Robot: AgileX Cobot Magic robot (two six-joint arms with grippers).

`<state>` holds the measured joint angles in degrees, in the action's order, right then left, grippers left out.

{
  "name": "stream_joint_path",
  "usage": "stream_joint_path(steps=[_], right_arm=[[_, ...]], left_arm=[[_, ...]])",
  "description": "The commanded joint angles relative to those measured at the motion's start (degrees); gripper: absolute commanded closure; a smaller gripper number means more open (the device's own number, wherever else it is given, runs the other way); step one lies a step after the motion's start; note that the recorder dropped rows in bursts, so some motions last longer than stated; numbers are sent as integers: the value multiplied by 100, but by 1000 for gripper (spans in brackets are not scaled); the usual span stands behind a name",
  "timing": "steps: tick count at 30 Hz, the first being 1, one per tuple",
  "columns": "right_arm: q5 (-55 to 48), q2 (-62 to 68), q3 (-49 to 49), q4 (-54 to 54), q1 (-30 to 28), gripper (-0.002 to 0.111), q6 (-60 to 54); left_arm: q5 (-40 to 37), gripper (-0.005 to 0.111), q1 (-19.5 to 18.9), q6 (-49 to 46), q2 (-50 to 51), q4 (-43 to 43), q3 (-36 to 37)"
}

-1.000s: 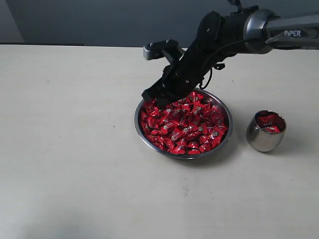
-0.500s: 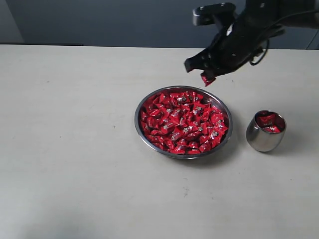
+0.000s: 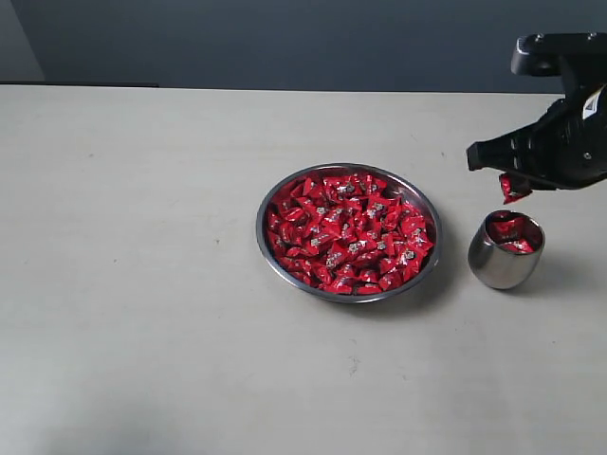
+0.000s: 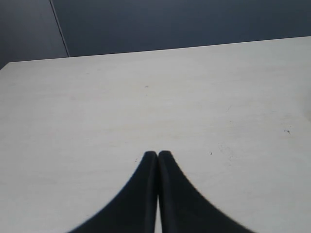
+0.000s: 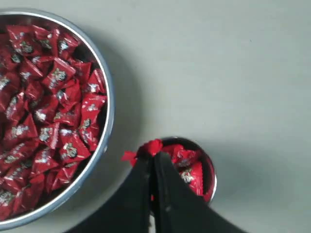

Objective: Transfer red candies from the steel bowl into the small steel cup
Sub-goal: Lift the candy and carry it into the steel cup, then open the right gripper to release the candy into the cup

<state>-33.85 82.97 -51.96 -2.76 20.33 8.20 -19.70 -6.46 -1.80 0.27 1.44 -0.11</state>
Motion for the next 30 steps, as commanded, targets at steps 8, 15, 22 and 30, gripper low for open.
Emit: stream_joint_path(steps=[8,15,22,30], right_arm=[[-9,693,80,-230,-34,109,102],[178,991,80,-602,-34,109,431],[75,991,80,-602,-34,73,431],[-47,706,-31,-563,-34,73,431]], left_arm=[[55,106,28,11,-27,11,11],[55,106,28,11,-27,11,11],[55,106,28,11,-27,11,11],[55,106,28,11,-27,11,11]])
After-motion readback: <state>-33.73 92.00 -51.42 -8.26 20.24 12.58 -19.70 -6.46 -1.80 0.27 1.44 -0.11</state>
